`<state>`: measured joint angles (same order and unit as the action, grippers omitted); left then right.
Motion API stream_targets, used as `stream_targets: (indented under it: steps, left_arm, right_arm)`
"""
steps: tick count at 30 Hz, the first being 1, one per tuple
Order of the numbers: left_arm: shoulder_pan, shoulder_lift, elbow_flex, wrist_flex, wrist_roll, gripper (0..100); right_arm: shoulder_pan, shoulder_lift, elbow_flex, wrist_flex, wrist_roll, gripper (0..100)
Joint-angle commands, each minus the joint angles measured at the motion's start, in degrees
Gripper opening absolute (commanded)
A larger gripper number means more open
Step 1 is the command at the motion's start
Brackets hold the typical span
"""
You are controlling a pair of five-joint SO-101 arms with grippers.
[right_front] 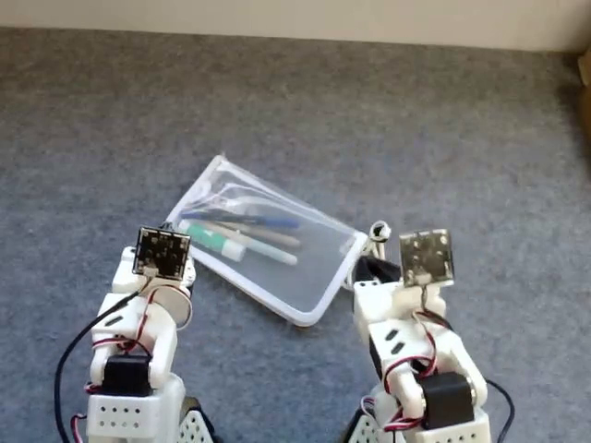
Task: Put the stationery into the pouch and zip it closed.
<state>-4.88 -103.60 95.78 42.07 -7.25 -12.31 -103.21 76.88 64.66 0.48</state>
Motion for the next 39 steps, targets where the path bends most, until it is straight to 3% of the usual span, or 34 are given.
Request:
stream_targets:
  steps: [1,28,39]
  left_arm:
    - [-2.9,-0.4,1.3,-1.1,0.4,1]
    - [-4.0,-0.3,1.3,33.5,0.4,1]
    - [-3.9,-0.3,1.3,33.7,0.4,1]
  right_arm:
    - [2.7,-1.9,1.7,-1.5,0.6,0.5]
    - [4.1,-0.8,26.2,-1.2,0.7,0.5]
    - [4.0,-0.3,26.2,-1.2,0.7,0.5]
